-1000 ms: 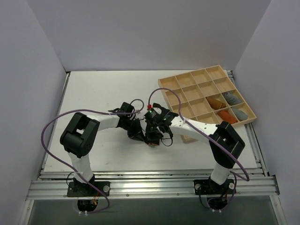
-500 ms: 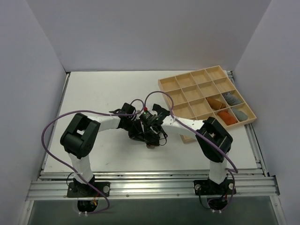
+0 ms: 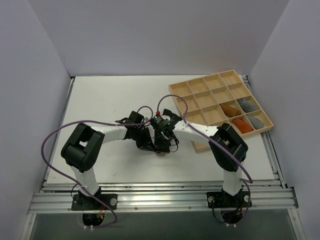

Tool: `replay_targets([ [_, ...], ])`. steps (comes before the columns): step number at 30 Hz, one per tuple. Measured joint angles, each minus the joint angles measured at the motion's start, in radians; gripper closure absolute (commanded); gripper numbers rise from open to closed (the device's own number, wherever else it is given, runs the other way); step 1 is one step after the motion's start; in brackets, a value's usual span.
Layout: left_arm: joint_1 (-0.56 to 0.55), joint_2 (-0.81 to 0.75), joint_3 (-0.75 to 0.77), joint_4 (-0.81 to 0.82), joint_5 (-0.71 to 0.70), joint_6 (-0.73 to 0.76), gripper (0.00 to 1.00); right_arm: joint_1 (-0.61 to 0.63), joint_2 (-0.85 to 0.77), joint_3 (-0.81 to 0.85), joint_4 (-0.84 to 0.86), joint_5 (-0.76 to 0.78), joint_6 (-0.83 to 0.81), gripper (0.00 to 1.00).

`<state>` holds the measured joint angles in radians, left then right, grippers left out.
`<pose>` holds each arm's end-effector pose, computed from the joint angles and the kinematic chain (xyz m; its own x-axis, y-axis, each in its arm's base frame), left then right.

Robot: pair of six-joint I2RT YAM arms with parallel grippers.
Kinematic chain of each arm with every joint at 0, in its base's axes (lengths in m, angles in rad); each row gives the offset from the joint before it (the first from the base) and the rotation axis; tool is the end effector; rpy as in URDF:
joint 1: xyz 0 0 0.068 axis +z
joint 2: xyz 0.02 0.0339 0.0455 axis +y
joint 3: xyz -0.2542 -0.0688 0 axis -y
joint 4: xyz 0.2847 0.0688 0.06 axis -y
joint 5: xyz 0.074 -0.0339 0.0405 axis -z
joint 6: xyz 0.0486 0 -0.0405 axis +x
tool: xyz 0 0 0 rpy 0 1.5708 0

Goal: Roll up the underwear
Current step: Fold the underwear

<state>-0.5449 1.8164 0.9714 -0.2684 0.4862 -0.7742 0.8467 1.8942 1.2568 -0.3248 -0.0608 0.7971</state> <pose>0.3023 -0.2098 0.0820 -0.9924 -0.1213 -0.0226 -0.0826 0.7892 -0.6085 0.2862 0.3281 0.1328 -0.9311 0.0249 -0.3638 -0.1498 0.8835 0.4438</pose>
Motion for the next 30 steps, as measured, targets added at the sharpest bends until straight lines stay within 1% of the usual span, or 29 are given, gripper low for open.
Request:
replay_targets([
  [10,-0.019,-0.016,-0.023,0.003,-0.001,-0.016,0.92,-0.035,0.0,0.027,0.008,0.054,0.014,1.0],
  [11,-0.019,-0.016,-0.023,0.002,-0.001,-0.019,0.88,-0.035,0.0,0.029,0.008,0.055,0.014,1.0],
  [13,-0.02,-0.018,-0.025,0.002,-0.003,-0.027,0.84,-0.035,0.0,0.029,0.01,0.055,0.013,1.0],
  [16,-0.022,-0.025,-0.03,-0.005,-0.007,-0.033,0.74,-0.033,0.0,0.028,0.018,0.054,0.014,1.0],
  [20,-0.023,-0.04,-0.032,-0.026,-0.023,-0.034,0.67,-0.025,0.0,0.026,0.031,0.046,0.014,1.0],
  [22,-0.023,-0.054,-0.035,-0.042,-0.036,-0.034,0.61,-0.02,0.0,0.02,0.036,0.044,0.014,1.0],
  [26,-0.023,-0.084,-0.037,-0.078,-0.062,-0.032,0.57,-0.007,0.0,0.013,0.031,0.042,0.013,0.99],
  [30,-0.023,-0.114,-0.039,-0.11,-0.088,-0.032,0.55,-0.006,0.0,0.013,0.027,0.041,0.013,0.95],
])
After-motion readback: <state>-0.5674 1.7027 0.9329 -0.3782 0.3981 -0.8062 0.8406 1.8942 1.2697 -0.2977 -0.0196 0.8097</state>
